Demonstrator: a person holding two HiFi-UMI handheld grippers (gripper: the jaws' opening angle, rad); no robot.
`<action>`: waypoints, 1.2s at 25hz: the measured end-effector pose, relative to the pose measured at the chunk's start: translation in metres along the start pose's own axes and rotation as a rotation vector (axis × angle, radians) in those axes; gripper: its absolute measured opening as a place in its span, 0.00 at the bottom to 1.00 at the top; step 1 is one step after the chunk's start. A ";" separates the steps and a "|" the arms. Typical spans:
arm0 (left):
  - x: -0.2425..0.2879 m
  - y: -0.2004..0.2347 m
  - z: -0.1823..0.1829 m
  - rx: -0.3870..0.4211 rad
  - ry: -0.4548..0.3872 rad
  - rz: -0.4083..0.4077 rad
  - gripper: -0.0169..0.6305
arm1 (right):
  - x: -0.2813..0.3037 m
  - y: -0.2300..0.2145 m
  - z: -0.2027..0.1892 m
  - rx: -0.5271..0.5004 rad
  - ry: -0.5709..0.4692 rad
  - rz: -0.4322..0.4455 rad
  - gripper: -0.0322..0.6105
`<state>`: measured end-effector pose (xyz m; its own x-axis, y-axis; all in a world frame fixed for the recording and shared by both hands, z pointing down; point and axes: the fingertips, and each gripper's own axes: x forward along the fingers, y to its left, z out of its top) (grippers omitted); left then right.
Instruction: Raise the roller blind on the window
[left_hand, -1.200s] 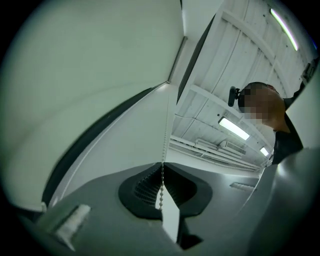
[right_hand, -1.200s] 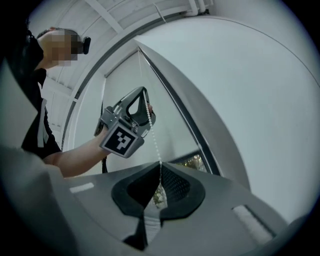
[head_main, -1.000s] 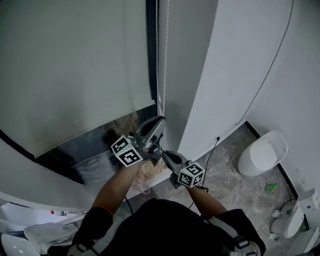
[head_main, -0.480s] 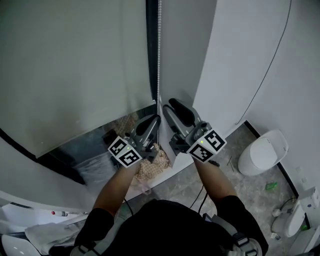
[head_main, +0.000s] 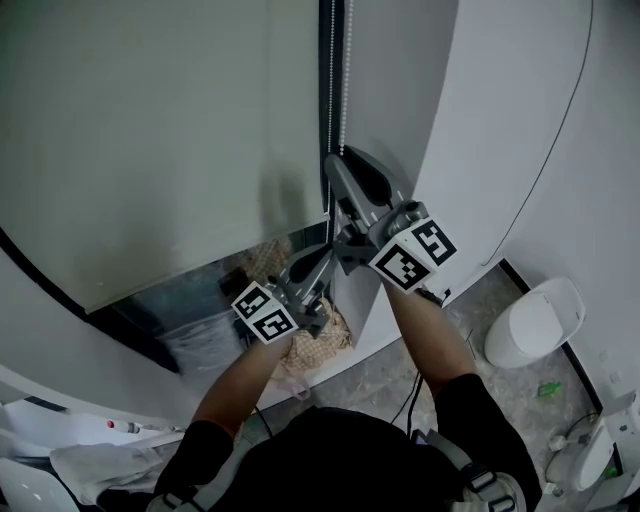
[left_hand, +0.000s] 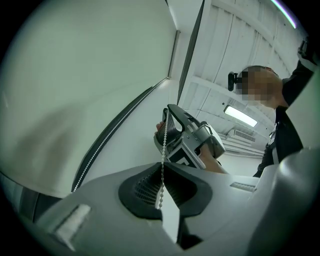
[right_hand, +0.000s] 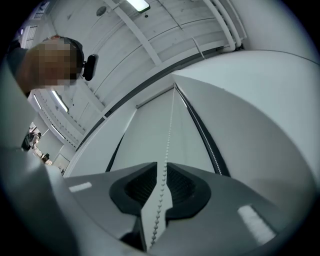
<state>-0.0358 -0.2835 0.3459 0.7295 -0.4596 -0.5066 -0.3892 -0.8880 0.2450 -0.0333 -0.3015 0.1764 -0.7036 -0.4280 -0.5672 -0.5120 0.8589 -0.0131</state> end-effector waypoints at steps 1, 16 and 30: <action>0.000 0.000 0.000 0.000 0.002 -0.001 0.05 | 0.000 -0.001 0.001 -0.003 -0.005 -0.002 0.12; -0.011 0.013 -0.043 0.008 0.097 0.038 0.05 | -0.043 -0.015 -0.021 0.022 -0.082 -0.057 0.07; -0.083 0.033 -0.170 -0.127 0.345 0.161 0.17 | -0.144 -0.018 -0.131 0.160 0.107 -0.152 0.08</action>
<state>-0.0132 -0.2778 0.5363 0.8195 -0.5528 -0.1514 -0.4568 -0.7895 0.4100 0.0128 -0.2918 0.3663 -0.6771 -0.5759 -0.4580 -0.5374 0.8122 -0.2269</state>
